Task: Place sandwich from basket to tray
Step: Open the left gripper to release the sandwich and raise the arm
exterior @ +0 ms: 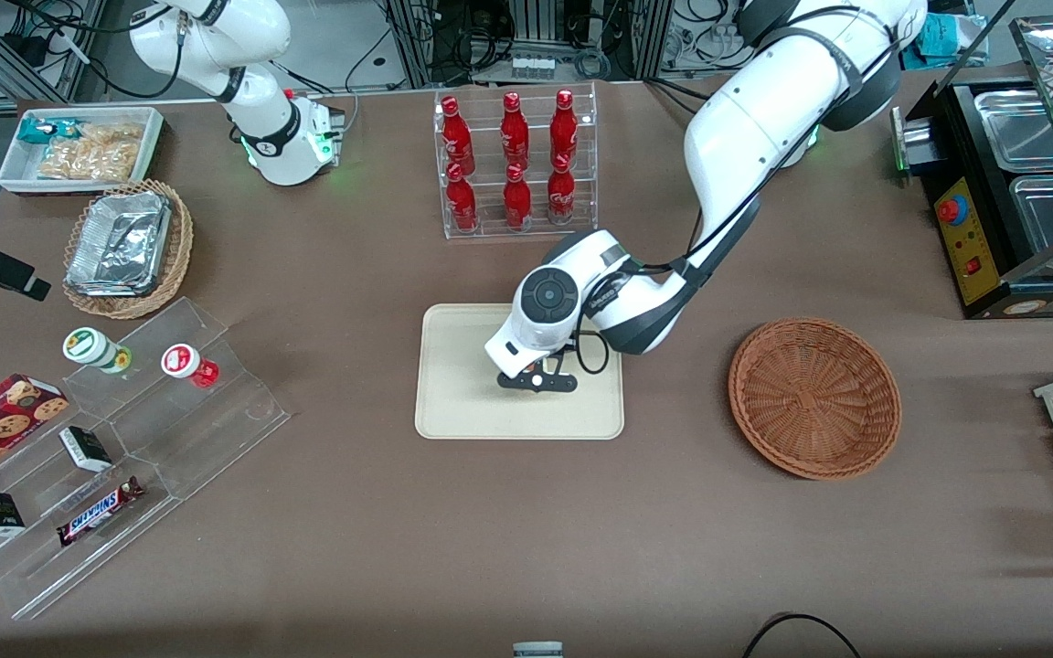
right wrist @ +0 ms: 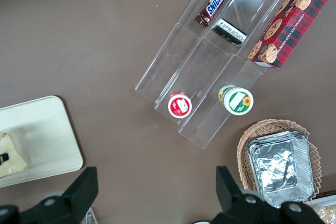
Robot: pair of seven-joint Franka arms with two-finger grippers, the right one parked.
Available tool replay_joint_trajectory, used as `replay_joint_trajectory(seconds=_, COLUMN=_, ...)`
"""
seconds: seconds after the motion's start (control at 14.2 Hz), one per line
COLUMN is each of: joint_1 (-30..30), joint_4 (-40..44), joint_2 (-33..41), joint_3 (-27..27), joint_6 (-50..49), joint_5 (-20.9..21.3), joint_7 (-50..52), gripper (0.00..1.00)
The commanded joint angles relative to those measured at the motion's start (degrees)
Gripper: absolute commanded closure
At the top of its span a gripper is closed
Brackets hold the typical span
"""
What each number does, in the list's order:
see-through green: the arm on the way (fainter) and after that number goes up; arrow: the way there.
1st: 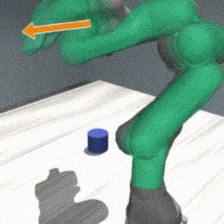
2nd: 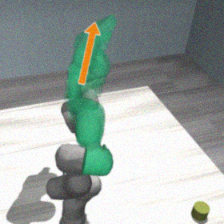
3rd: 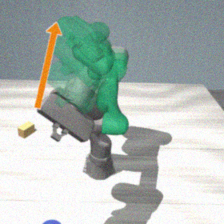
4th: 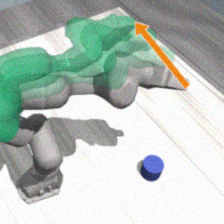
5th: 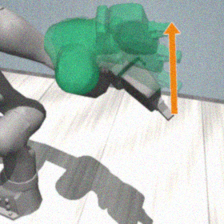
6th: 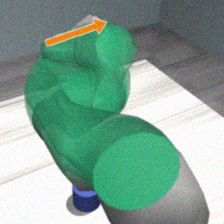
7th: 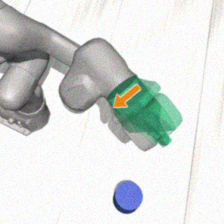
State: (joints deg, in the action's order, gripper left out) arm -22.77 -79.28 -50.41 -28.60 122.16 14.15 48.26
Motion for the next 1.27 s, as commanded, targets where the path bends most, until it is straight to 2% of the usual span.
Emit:
replay_joint_trajectory(seconds=0.0, joint_1=-1.1, joint_4=3.2, joint_2=-0.8, joint_3=0.8, joint_6=-0.2, joint_5=1.4, joint_7=2.5, gripper=0.05)
replay_joint_trajectory(seconds=0.07, joint_1=-1.2, joint_4=3.3, joint_2=0.0, joint_3=1.9, joint_6=-0.7, joint_5=1.8, joint_7=2.9, gripper=0.00)
replay_joint_trajectory(seconds=0.21, joint_1=-1.0, joint_4=3.2, joint_2=2.8, joint_3=3.0, joint_6=-1.0, joint_5=1.3, joint_7=3.9, gripper=0.00)
replay_joint_trajectory(seconds=0.35, joint_1=0.1, joint_4=0.1, joint_2=9.4, joint_3=5.1, joint_6=-6.1, joint_5=0.9, joint_7=3.4, gripper=0.00)
replay_joint_trajectory(seconds=0.42, joint_1=2.4, joint_4=-4.3, joint_2=14.8, joint_3=5.7, joint_6=-8.2, joint_5=-1.0, joint_7=2.3, gripper=0.00)
replay_joint_trajectory(seconds=0.49, joint_1=5.3, joint_4=-9.3, joint_2=20.4, joint_3=5.7, joint_6=-8.9, joint_5=-3.8, joint_7=-0.6, gripper=0.00)
replay_joint_trajectory(seconds=0.64, joint_1=9.5, joint_4=-15.0, joint_2=29.5, joint_3=5.7, joint_6=-14.5, joint_5=-5.7, joint_7=-8.8, gripper=0.00)
replay_joint_trajectory(seconds=0.78, joint_1=15.5, joint_4=-15.1, joint_2=35.3, joint_3=5.7, joint_6=-24.2, joint_5=-6.1, joint_7=-17.8, gripper=0.00)
replay_joint_trajectory(seconds=0.99, joint_1=23.8, joint_4=-14.7, joint_2=42.0, joint_3=6.3, joint_6=-32.7, joint_5=-9.0, joint_7=-35.5, gripper=0.00)
replay_joint_trajectory(seconds=1.2, joint_1=26.4, joint_4=-11.3, joint_2=46.4, joint_3=9.3, joint_6=-40.0, joint_5=-9.2, joint_7=-39.8, gripper=0.00)
